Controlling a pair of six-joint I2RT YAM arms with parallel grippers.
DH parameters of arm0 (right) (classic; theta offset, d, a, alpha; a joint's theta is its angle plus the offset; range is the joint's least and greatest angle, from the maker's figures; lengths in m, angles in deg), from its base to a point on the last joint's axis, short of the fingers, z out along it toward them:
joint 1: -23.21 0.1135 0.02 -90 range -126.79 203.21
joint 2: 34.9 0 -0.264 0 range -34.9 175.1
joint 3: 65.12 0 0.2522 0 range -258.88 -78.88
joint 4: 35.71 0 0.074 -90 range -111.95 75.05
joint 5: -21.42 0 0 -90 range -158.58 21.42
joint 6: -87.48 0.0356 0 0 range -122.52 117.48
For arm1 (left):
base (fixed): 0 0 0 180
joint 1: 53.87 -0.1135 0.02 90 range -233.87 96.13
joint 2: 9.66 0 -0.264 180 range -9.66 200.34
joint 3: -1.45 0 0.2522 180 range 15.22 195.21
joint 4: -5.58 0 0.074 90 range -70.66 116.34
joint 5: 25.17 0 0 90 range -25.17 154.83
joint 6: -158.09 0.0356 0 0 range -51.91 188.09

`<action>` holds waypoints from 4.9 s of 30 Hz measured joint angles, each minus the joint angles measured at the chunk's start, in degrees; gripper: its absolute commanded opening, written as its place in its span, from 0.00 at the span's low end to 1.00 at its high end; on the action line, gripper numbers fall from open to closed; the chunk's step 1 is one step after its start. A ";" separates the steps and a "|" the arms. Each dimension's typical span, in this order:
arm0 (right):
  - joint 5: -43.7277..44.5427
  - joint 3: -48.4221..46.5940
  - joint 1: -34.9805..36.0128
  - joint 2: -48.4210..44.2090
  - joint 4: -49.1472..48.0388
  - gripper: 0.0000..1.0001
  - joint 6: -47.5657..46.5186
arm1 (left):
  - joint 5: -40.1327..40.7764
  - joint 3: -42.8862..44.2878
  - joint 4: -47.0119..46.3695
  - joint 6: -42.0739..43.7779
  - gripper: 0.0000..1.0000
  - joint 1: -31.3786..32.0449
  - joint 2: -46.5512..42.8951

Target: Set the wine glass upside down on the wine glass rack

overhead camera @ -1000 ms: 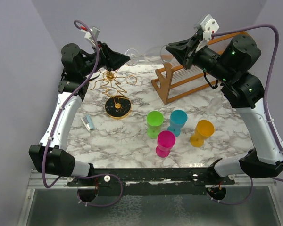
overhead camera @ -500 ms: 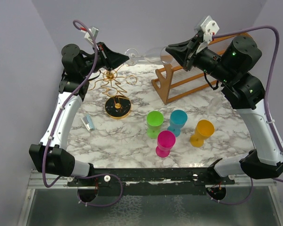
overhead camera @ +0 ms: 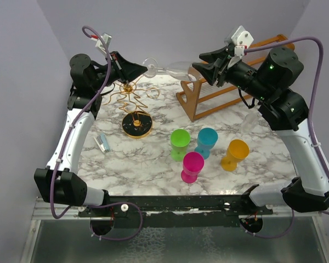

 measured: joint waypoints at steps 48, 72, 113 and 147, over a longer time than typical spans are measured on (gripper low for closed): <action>-20.83 6.58 -23.32 -4.94 16.74 0.89 -21.07 | 28.65 41.94 34.42 47.54 0.00 -15.47 7.43; -17.03 8.92 -28.26 -3.34 20.87 0.90 -25.18 | 57.42 51.28 34.97 85.53 0.00 10.23 29.11; -19.37 14.19 -28.26 -2.58 21.07 0.92 -25.16 | 52.41 46.95 57.48 101.57 0.00 13.79 26.16; -19.71 14.21 -28.26 -2.58 21.07 0.93 -25.16 | 59.87 41.03 59.52 99.12 0.00 13.92 21.99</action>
